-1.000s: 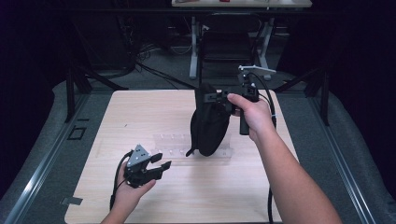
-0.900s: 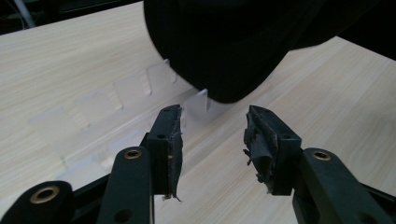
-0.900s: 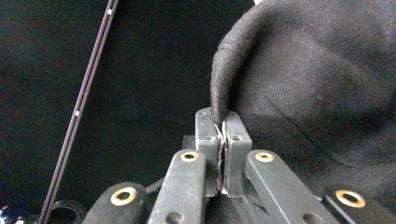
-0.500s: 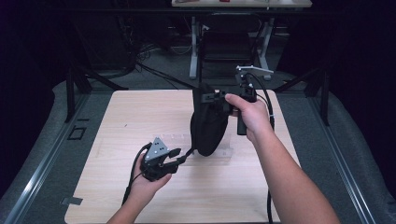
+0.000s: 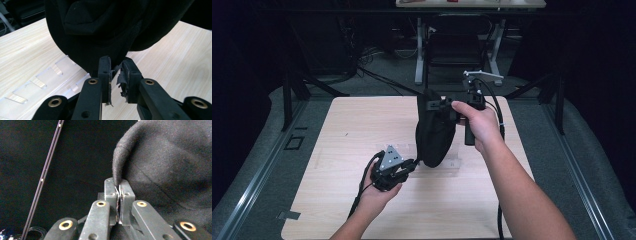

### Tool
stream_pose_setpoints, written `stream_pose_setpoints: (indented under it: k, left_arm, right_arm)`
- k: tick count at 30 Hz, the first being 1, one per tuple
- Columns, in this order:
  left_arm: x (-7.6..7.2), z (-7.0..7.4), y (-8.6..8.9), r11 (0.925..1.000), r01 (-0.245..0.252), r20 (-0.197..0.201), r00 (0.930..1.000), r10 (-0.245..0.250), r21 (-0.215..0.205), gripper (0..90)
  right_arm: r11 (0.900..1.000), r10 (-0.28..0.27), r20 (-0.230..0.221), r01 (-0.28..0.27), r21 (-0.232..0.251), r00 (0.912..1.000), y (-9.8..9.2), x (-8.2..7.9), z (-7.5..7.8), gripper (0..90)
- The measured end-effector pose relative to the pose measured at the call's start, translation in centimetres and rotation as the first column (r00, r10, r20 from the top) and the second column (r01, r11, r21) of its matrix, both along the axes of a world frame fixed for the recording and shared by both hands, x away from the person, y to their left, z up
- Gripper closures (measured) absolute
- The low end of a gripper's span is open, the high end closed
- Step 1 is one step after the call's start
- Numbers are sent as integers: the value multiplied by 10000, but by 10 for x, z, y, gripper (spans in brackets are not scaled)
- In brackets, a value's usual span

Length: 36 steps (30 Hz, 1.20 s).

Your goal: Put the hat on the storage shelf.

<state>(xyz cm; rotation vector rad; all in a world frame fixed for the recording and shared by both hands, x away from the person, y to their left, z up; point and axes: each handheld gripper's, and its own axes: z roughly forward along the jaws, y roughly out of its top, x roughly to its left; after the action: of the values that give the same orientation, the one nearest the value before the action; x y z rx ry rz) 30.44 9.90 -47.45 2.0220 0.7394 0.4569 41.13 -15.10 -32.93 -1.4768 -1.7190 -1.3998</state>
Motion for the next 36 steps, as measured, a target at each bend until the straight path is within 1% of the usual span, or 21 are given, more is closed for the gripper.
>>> stream_pose_setpoints:
  k: [2, 6, 11, 13, 15, 17, 18, 19, 22, 23, 26, 32, 35, 36]
  left_arm:
    - [-1, 0, 0, 9999, 3, 124, 9999, -4, 116, 806]
    - [-1, 0, 1, 9998, -34, 139, 9999, 32, 184, 819]
    - [-2, -1, 2, 9996, -13, 235, 9997, 6, 284, 826]
    - [-2, -1, 2, 9994, 11, 309, 9995, -21, 346, 829]
    - [-3, -1, 2, 9993, 22, 354, 9994, -35, 373, 830]
    - [-3, -1, 3, 9989, -26, 444, 9990, 6, 458, 832]
    - [-3, -1, 3, 9987, -63, 484, 9988, 39, 507, 837]
    - [-3, -1, 3, 9987, -63, 484, 9988, 39, 507, 841]
    - [-3, -2, 6, 9982, -170, 528, 9985, 139, 578, 847]
    - [-3, -2, 7, 9979, -209, 567, 9982, 174, 618, 849]
    - [-4, -3, 9, 9954, -292, 754, 9969, 223, 912, 853]
    - [-4, -9, 16, 9935, -429, 732, 9967, 353, 1058, 853]
    - [-3, -14, 19, 9930, -518, 576, 9973, 459, 1057, 852]
    - [-3, -16, 21, 9927, -570, 532, 9973, 516, 1062, 850]
  right_arm:
    - [10000, -5, 18, 5, 4, 10000, 0, 0, 0, 875]
    - [10000, -5, 52, 4, 18, 10000, 2, -1, 0, 863]
    - [10000, 77, 252, -76, -10, 9997, 3, -5, 4, 819]
    - [9999, 137, 352, -140, 83, 9993, 1, -7, 6, 804]
    - [10000, 71, 508, -74, 55, 9987, 0, -8, 7, 793]
    - [9999, -41, 623, 31, 170, 9981, -3, -10, 8, 770]
    - [9997, -132, 710, 119, 190, 9974, -7, -12, 10, 770]
    - [9997, -132, 710, 119, 190, 9974, -7, -12, 10, 770]
    - [9997, -251, 860, 251, 10, 9960, -12, -14, 12, 770]
    - [9995, -306, 904, 306, 22, 9954, -14, -14, 12, 770]
    - [9989, -470, 967, 474, -12, 9942, -19, -16, 13, 770]
    - [9988, -406, 1018, 431, -227, 9940, -25, -19, 14, 767]
    - [9987, -434, 1017, 460, -231, 9939, -28, -20, 12, 767]
    - [9981, -529, 1038, 558, -247, 9932, -30, -21, 10, 762]
